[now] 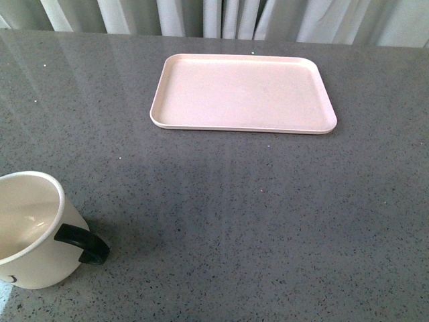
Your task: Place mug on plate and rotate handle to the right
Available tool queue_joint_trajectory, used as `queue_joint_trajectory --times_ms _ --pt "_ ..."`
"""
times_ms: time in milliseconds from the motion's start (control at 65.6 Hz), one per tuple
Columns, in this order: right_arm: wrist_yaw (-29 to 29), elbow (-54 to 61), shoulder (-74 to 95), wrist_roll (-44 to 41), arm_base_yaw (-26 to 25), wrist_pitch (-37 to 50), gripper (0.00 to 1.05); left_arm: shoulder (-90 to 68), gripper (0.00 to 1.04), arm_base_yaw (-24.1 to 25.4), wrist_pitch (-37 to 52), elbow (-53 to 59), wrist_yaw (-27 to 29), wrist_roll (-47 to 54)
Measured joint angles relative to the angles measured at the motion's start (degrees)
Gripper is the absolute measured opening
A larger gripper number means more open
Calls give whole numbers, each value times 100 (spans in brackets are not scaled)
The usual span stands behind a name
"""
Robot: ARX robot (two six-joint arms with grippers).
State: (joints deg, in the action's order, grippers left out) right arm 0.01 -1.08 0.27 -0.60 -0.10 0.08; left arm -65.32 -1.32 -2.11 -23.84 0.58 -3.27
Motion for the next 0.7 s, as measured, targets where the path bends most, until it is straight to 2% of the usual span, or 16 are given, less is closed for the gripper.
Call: queue_joint_trajectory --times_ms 305,701 --pt "0 0 0 0 0 0 96 -455 96 -175 142 -118 -245 -37" --pt "0 0 0 0 0 0 96 -872 96 -153 199 -192 -479 114"
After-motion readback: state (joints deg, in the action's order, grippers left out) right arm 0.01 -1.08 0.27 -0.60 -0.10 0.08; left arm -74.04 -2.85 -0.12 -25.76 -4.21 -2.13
